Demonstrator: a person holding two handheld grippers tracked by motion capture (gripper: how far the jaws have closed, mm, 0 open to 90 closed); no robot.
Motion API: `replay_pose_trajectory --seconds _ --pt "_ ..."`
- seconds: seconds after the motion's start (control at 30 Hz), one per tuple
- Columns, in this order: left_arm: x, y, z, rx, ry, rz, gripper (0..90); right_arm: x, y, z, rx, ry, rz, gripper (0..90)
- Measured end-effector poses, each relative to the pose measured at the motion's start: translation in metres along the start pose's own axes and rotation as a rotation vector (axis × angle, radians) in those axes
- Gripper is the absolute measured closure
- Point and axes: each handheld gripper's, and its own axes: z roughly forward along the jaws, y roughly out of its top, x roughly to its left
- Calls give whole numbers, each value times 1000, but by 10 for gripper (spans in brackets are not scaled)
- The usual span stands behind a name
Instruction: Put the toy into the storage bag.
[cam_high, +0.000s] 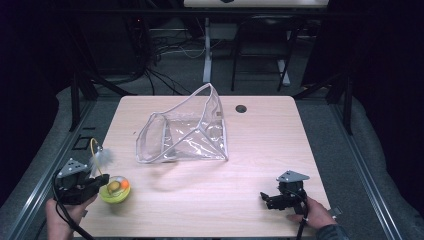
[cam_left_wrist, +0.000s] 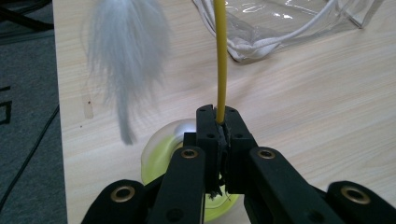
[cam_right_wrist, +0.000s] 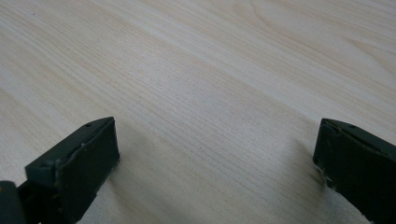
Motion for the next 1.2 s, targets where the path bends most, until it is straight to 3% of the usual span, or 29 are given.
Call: replay_pose_trajectory --seconds 0.47,0.87,1.2 --pt "2 19 6 35 17 45 879 0 0 0 0 0 -2 0" --pt "15 30 11 33 7 26 879 0 0 0 1 1 -1 0" --pt "19 45 14 40 17 47 879 0 0 0 0 1 -1 0"
